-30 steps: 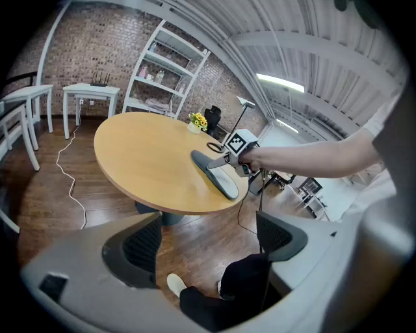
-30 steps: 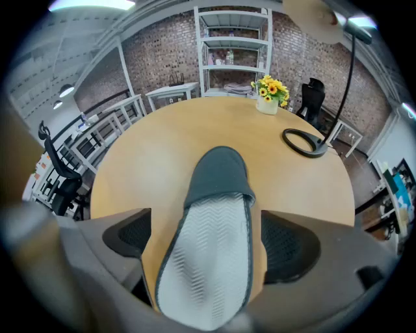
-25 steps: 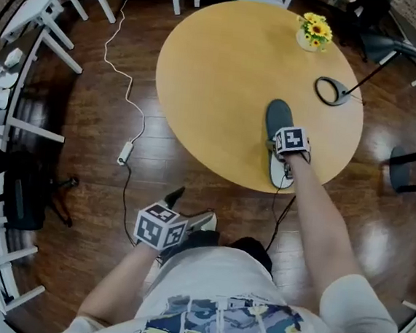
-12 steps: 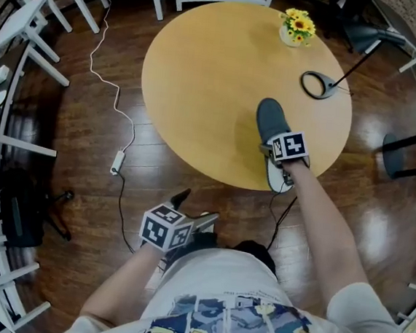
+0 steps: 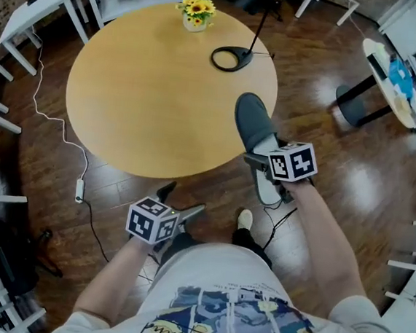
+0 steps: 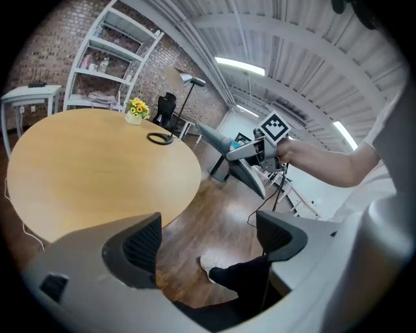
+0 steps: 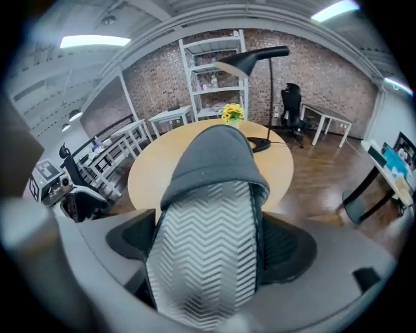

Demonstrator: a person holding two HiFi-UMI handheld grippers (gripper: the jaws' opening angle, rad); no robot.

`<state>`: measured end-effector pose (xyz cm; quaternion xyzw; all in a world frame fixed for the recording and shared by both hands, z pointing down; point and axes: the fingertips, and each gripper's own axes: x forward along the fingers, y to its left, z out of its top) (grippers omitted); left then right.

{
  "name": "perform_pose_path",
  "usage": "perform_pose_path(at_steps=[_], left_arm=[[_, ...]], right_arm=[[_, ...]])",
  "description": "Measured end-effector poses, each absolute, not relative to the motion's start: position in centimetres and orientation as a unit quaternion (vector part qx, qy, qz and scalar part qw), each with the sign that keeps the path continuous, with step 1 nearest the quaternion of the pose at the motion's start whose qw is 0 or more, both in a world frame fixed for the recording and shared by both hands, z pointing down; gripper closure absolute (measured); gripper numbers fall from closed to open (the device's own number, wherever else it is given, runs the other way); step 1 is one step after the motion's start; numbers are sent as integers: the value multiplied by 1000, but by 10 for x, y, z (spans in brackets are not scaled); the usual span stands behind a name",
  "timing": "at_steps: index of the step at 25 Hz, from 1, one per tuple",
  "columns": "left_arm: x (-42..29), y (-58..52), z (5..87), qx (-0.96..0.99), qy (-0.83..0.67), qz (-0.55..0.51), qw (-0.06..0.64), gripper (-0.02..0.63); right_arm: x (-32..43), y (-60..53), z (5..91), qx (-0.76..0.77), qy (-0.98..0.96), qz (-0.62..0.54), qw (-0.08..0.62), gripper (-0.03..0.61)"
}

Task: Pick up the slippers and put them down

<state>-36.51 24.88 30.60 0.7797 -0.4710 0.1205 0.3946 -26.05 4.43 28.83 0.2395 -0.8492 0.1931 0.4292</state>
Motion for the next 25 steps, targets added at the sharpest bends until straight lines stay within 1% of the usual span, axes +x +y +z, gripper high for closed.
perform_pose_path(at_steps=[4, 9, 12, 14, 16, 18, 21, 23, 25], left_arm=[[-258, 180, 301, 777, -465, 153, 396, 181], [-97, 63, 305, 773, -471, 164, 391, 181], [-22, 9, 311, 777, -459, 194, 385, 181], [18, -10, 325, 781, -434, 227, 387, 181], [54, -20, 362, 781, -399, 264, 402, 181], [89, -34, 432, 777, -367, 299, 416, 181], [129, -84, 572, 780, -352, 326, 403, 181], [155, -117, 672, 789, -344, 330, 388, 181], [176, -134, 764, 797, -330, 330, 384, 181]], right_arm=[[-103, -12, 294, 284, -839, 232, 402, 74], [101, -109, 316, 314, -825, 233, 409, 74], [198, -149, 348, 349, -806, 249, 409, 75], [245, -161, 394, 374, -786, 283, 402, 75], [288, -165, 466, 399, -759, 337, 390, 75], [336, -174, 562, 431, -722, 390, 375, 77], [378, -211, 729, 464, -689, 419, 366, 77], [387, -226, 844, 472, -677, 426, 371, 77], [389, -216, 956, 475, -661, 436, 383, 77]])
